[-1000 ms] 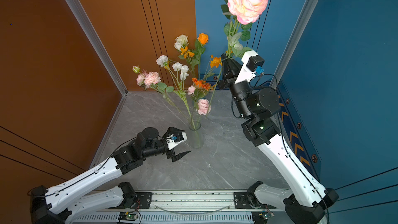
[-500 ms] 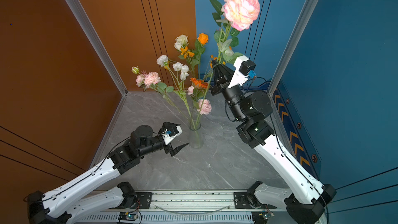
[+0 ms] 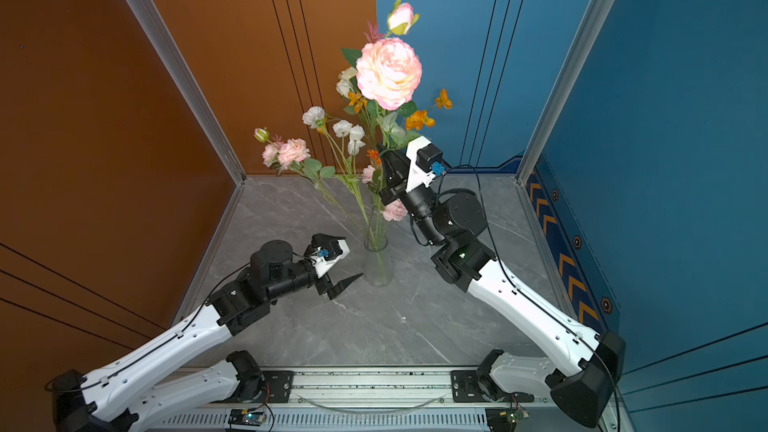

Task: Arrange the flowers into the vase
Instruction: 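Carry the pink rose over the glass vase and lower its stem in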

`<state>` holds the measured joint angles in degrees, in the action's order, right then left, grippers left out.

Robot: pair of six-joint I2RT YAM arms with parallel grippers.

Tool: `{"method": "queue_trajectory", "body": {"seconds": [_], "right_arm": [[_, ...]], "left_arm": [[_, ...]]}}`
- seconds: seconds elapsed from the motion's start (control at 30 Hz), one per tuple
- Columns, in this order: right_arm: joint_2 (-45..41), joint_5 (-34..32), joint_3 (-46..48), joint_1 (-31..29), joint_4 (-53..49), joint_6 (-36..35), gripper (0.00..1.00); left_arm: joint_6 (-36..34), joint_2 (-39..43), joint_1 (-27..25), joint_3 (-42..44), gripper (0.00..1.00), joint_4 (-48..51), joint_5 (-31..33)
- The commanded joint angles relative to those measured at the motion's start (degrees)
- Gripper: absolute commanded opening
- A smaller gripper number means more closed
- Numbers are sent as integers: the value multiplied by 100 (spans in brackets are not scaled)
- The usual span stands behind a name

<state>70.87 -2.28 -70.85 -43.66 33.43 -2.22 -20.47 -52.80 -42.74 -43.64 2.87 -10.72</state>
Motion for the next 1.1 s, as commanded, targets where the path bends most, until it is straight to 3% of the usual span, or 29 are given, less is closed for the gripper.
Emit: {"method": "queue_trajectory", "body": {"seconds": [0.0, 0.23, 0.37, 0.73, 1.07], "right_arm": [[115, 198, 61, -183, 287, -507, 0], [256, 764, -178, -346, -702, -947, 0], [342, 765, 95, -537, -762, -1385, 0], [553, 239, 1394, -628, 452, -773, 0], [541, -31, 1853, -643, 534, -714, 0]], "left_arm": [[52, 93, 63, 74, 98, -77, -82], [44, 108, 124, 66, 98, -68, -93], [43, 114, 140, 74, 98, -80, -78], [-10, 190, 178, 75, 98, 8, -53], [-26, 133, 178, 58, 98, 37, -88]]}}
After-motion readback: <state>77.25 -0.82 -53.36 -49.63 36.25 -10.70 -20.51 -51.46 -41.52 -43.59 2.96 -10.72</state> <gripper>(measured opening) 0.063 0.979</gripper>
